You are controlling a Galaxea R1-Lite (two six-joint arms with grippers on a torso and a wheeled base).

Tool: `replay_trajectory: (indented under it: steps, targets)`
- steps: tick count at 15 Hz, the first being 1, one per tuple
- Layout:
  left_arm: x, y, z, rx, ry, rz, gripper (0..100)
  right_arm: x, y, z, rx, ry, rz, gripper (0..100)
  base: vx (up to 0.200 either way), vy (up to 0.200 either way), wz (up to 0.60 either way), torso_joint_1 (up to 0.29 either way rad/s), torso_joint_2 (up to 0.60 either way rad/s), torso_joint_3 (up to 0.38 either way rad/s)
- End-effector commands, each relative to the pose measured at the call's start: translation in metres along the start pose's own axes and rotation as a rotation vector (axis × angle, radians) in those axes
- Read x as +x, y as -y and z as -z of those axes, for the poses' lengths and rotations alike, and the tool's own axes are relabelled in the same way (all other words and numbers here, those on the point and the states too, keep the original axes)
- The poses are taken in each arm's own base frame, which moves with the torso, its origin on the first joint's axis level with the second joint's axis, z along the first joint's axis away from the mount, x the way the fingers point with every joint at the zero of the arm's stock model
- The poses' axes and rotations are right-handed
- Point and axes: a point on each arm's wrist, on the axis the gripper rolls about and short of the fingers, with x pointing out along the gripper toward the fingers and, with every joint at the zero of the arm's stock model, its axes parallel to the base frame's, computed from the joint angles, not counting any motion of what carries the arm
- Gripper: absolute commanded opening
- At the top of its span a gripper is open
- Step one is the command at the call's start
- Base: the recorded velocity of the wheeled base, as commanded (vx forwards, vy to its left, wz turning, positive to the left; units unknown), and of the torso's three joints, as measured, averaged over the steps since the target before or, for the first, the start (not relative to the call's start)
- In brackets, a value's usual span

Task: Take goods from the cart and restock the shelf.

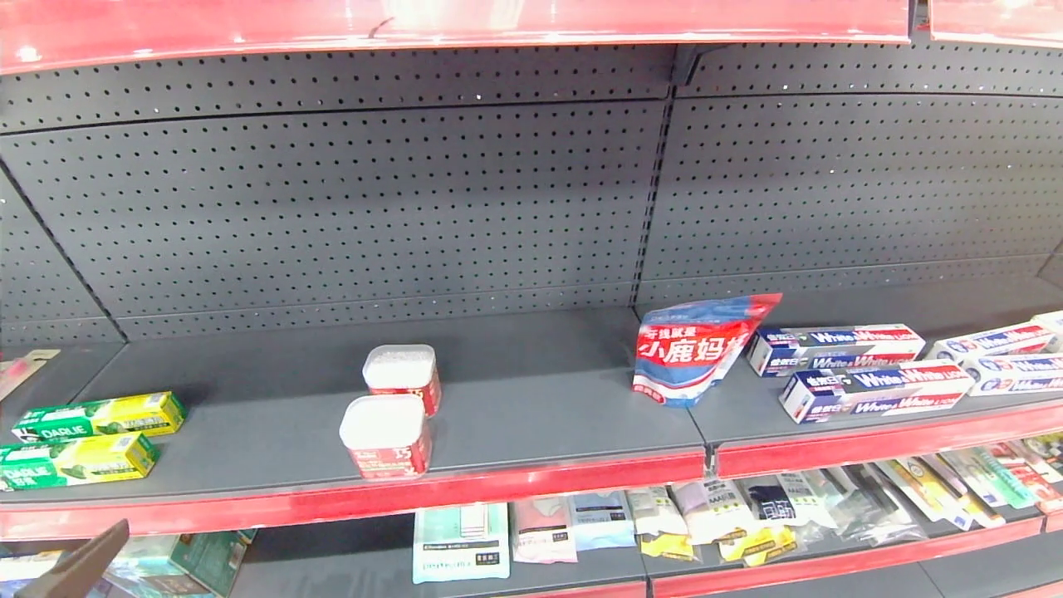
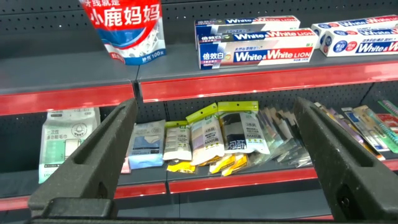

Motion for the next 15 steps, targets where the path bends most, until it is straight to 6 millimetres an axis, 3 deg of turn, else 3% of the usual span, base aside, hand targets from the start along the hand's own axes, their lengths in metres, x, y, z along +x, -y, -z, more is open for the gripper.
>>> replay_trajectory:
  steps: [1, 2, 3, 4, 6, 15]
  targets:
    - [-0.044, 0.003, 0.033, 0.025, 0.219, 0.070, 100, 0.000, 0.000, 0.000, 0.000, -0.001, 0.000, 100, 0.000, 0.000, 0.00, 0.000, 0.00, 0.000]
    - [-0.045, 0.003, 0.035, 0.026, 0.224, 0.072, 100, 0.000, 0.000, 0.000, 0.000, -0.001, 0.000, 100, 0.000, 0.000, 0.00, 0.000, 0.00, 0.000]
    - [-0.060, 0.004, 0.080, 0.042, 0.309, 0.072, 100, 0.000, 0.000, 0.000, 0.000, 0.000, -0.002, 100, 0.000, 0.000, 0.00, 0.000, 0.00, 0.000]
    - [-0.049, 0.004, 0.093, 0.074, 0.251, 0.030, 100, 0.000, 0.000, 0.000, 0.000, 0.000, 0.000, 100, 0.000, 0.000, 0.00, 0.000, 0.00, 0.000]
    - [-0.041, 0.002, 0.094, -0.027, 0.324, -0.039, 100, 0.000, 0.000, 0.000, -0.001, 0.000, 0.000, 100, 0.000, 0.000, 0.00, 0.000, 0.00, 0.000]
    - [-0.034, 0.004, 0.100, -0.041, 0.340, 0.014, 100, 0.000, 0.000, 0.000, -0.001, 0.000, 0.000, 100, 0.000, 0.000, 0.00, 0.000, 0.00, 0.000]
